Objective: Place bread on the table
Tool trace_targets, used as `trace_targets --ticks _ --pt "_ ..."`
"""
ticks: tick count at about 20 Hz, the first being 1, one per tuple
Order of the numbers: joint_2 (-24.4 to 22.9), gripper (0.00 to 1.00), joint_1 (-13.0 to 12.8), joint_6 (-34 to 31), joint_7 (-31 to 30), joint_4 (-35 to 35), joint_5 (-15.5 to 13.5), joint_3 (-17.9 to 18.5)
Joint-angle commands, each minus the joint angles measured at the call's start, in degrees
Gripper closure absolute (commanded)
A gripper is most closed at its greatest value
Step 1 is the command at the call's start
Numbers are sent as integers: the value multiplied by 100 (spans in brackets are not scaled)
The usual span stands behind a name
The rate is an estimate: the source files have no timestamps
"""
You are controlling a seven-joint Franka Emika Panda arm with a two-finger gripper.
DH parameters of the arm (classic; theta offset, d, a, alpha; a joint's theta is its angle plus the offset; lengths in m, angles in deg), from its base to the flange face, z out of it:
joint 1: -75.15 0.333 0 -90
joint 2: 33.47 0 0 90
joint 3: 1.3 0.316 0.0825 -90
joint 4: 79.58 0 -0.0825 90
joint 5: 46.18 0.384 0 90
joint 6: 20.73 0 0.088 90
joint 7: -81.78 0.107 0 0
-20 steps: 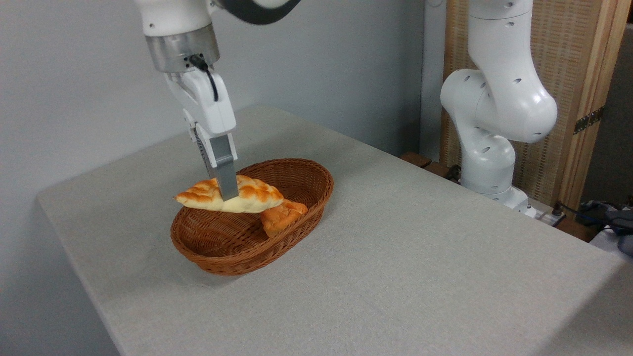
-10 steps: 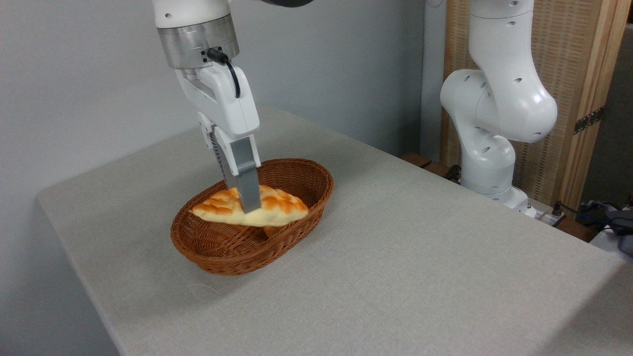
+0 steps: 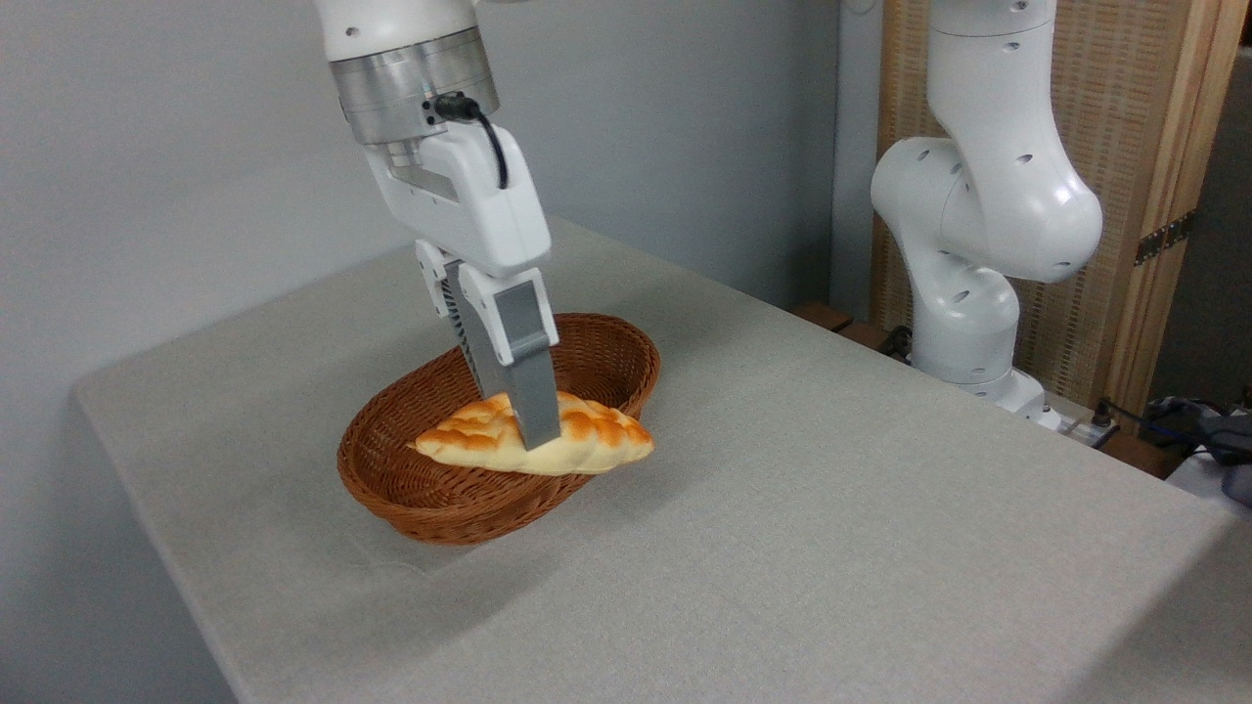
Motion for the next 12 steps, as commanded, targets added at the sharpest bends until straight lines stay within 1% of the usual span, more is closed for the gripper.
trace_targets --ticks 1,4,12 --pt "-96 0 -60 -157 124 -57 50 133" --pt "-105 0 -60 -157 124 -48 41 247" --pt "-140 0 -60 -157 115 -48 6 247"
